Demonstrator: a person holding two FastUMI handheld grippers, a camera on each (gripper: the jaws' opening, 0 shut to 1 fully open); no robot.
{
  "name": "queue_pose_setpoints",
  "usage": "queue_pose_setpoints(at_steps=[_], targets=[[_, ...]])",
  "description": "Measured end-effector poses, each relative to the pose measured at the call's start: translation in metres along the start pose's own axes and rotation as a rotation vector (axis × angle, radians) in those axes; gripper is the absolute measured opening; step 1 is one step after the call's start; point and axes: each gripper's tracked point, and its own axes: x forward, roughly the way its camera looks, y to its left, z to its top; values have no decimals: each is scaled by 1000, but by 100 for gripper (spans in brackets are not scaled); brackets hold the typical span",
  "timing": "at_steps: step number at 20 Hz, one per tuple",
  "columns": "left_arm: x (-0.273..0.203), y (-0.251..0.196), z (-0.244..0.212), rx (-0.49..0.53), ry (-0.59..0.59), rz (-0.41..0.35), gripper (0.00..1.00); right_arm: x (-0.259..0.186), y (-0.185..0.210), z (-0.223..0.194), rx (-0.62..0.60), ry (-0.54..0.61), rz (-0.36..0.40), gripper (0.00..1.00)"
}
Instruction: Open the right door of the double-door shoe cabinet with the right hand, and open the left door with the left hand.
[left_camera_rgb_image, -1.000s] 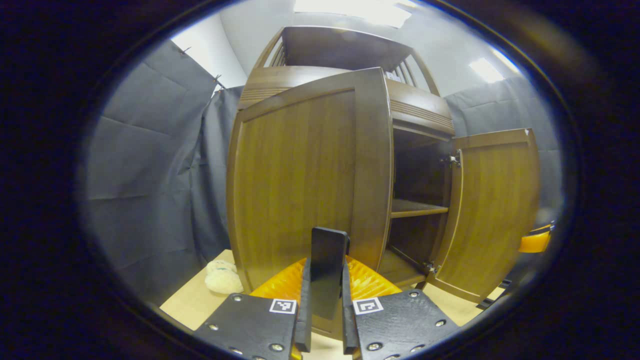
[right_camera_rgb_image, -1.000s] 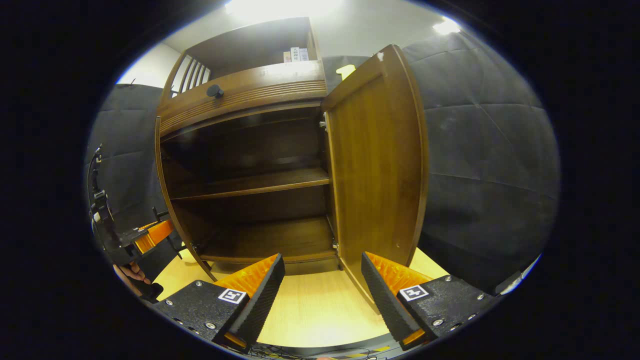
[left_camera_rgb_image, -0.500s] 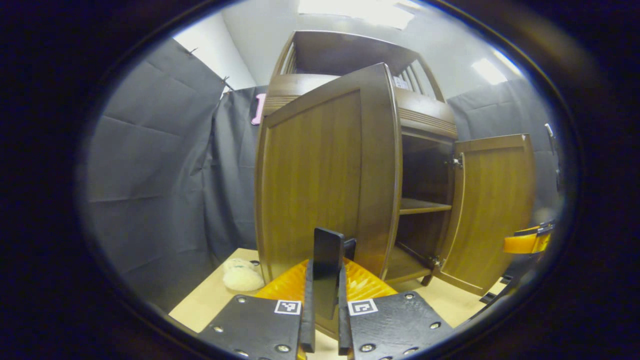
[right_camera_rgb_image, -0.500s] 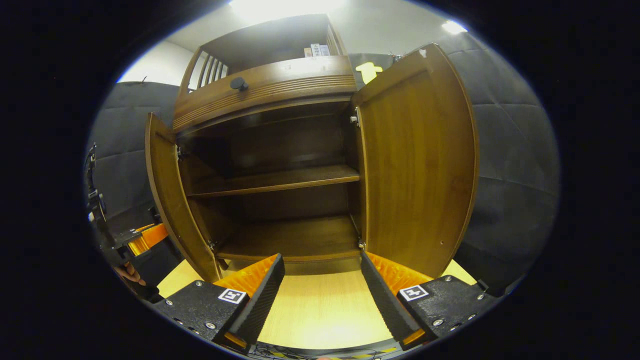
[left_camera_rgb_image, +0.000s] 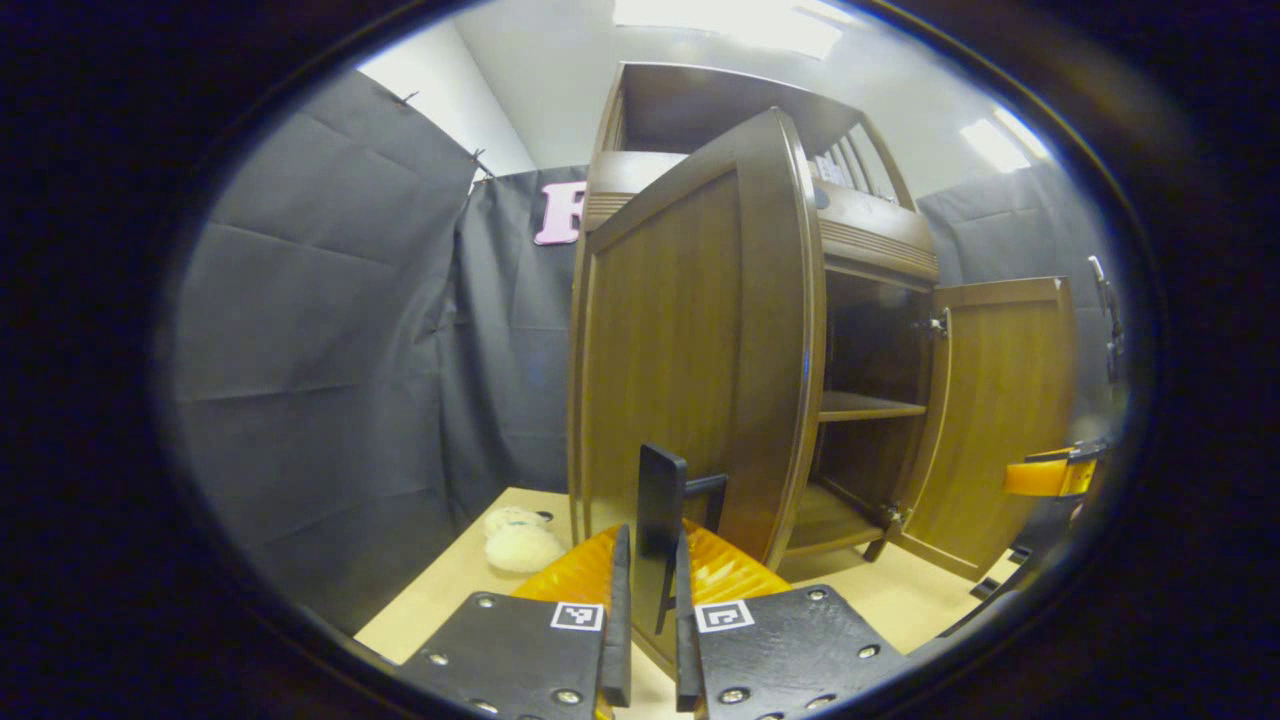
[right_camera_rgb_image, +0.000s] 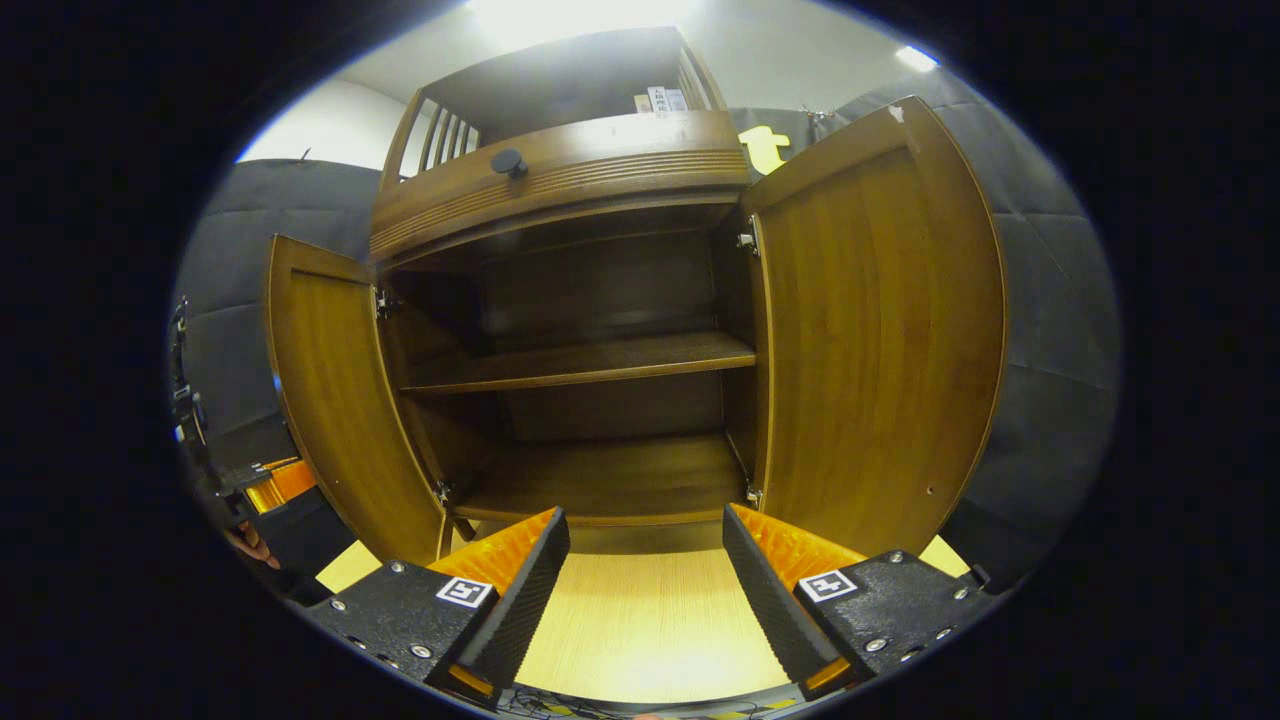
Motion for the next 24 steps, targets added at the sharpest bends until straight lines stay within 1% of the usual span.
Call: queue_pose_setpoints(at_steps=[3, 4, 7, 10, 11, 12, 13, 14, 15, 16, 19, 22, 23, 24], targets=[[-12, 34, 3, 0, -7, 23, 12, 1, 7, -1, -8, 3, 15, 95], [-12, 43, 1, 9, -5, 11, 25, 1, 10, -4, -15, 7, 19, 92], [-17, 77, 5, 42, -16, -12, 25, 3, 16, -10, -29, 27, 31, 91], [-17, 121, 1, 49, -6, 27, 24, 6, 22, -6, -47, 28, 46, 91], [-17, 131, 2, 39, -4, 18, 20, 6, 24, -3, -55, 21, 45, 91], [-16, 135, 2, 33, -1, 3, 15, 8, 26, 2, -60, 17, 44, 95], [-15, 137, 2, 36, 6, -7, 11, 9, 27, 5, -64, 14, 43, 91], [-15, 138, 2, 43, 11, -18, 24, 11, 27, 10, -71, 9, 40, 91], [-14, 138, 3, 42, 12, -21, 11, 10, 27, 12, -80, 6, 34, 91], [-15, 139, 2, 38, 11, -25, 24, 9, 26, 13, -86, 6, 30, 91], [-19, 140, 3, 37, 10, -16, 18, 16, 26, 18, -89, 13, 29, 91], [-20, 143, 0, 1, 23, 8, 12, 21, 21, 18, -81, 22, 35, 92], [-26, 143, 3, -11, 21, 17, 22, 20, 20, 18, -82, 18, 37, 92], [-37, 142, 4, -11, 22, 34, 23, 19, 17, 19, -84, 14, 42, 92]])
